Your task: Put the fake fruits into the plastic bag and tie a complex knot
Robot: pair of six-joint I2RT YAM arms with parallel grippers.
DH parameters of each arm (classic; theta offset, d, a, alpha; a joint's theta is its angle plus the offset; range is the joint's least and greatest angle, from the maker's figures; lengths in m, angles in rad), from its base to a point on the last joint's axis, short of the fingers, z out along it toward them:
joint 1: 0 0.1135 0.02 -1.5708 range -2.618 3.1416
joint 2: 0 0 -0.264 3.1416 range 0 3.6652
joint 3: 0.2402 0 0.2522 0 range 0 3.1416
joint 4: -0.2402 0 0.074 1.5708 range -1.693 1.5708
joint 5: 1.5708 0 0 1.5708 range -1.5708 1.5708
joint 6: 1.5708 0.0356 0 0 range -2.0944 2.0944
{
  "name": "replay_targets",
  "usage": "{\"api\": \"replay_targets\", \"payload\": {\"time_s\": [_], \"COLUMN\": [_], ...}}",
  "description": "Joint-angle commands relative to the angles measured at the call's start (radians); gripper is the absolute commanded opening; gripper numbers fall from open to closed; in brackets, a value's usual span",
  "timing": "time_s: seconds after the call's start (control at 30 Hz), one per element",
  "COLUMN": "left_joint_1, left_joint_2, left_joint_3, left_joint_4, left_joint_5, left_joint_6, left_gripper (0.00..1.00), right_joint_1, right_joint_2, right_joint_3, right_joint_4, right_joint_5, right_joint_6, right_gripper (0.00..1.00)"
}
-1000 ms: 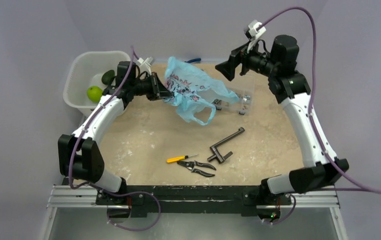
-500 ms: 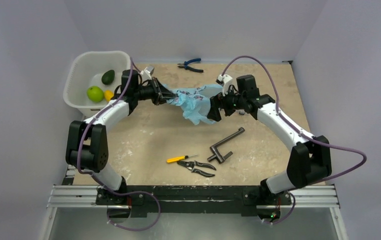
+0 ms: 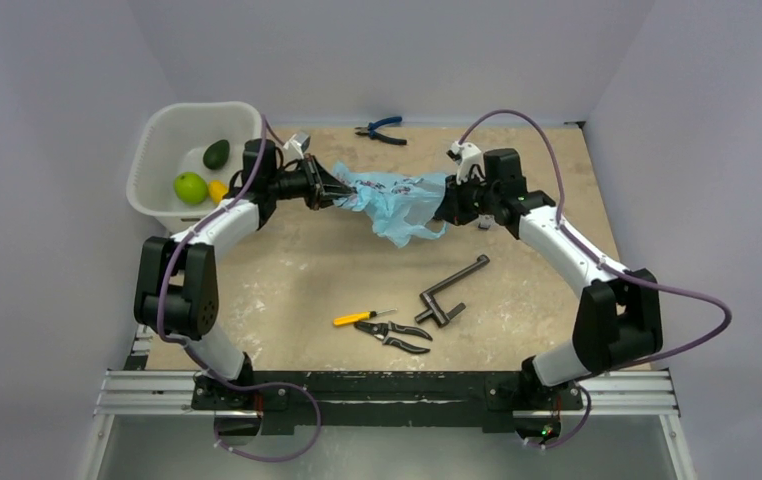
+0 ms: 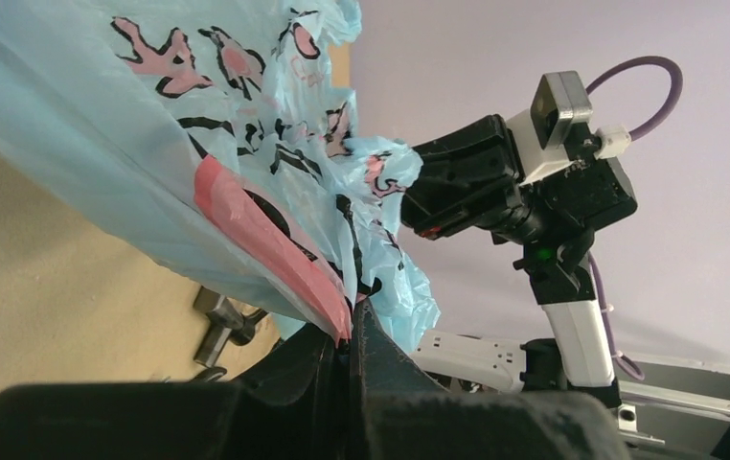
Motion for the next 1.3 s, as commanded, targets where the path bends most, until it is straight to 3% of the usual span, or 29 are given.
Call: {"api": "replay_targets", "payload": {"time_s": [0.0,0.17,0.3,0.4,0.5,0.57,0.6,0.7,0.8,0.9,1.1,1.27], "left_joint_1": [0.054,0.158,0.168,0.168,0.197,0.205,0.204,0.179,0.018,-0.101,-0.251,-0.383], "left_joint_2": [-0.006,0.018,0.071,0.074,-0.006,-0.112,-0.175,-0.403,-0.587,-0.703,-0.738,-0.666], "left_joint_3": [0.031,0.210,0.301,0.330,0.339,0.282,0.230,0.002,-0.249,-0.444,-0.616,-0.676], "left_joint_4": [-0.111,-0.638,-0.856,-0.916,-0.971,-0.939,-0.899,-0.681,-0.555,-0.419,-0.020,0.242], "left_joint_5": [0.043,-0.059,-0.057,-0.012,-0.050,-0.100,-0.125,-0.191,-0.305,-0.346,-0.577,-0.763], "left_joint_6": [0.115,0.539,0.701,0.779,0.963,1.126,1.230,1.484,1.816,2.017,2.001,1.941], "left_gripper": [0.00,0.00,0.01,0.40,0.74,0.95,0.99,1.00,1.00,1.00,1.00,1.00], "right_joint_1": [-0.053,-0.247,-0.266,-0.237,-0.223,-0.216,-0.209,-0.194,-0.190,-0.186,-0.176,-0.145], "right_joint_2": [-0.071,-0.171,-0.165,-0.135,-0.104,-0.101,-0.103,-0.108,-0.112,-0.119,-0.132,-0.092], "right_joint_3": [0.026,-0.056,-0.052,-0.028,-0.008,-0.014,-0.020,-0.044,-0.045,-0.018,0.088,0.122], "right_joint_4": [-0.058,-0.189,-0.212,-0.194,-0.211,-0.213,-0.210,-0.198,-0.184,-0.177,-0.078,0.030], "right_joint_5": [-0.019,-0.005,-0.057,-0.147,-0.238,-0.280,-0.288,-0.292,-0.303,-0.352,-0.474,-0.524], "right_joint_6": [-0.066,-0.311,-0.352,-0.282,-0.228,-0.199,-0.188,-0.163,-0.122,-0.073,0.210,0.365], "right_gripper": [0.00,0.00,0.00,0.00,0.00,0.00,0.00,0.00,0.00,0.00,0.00,0.00]}}
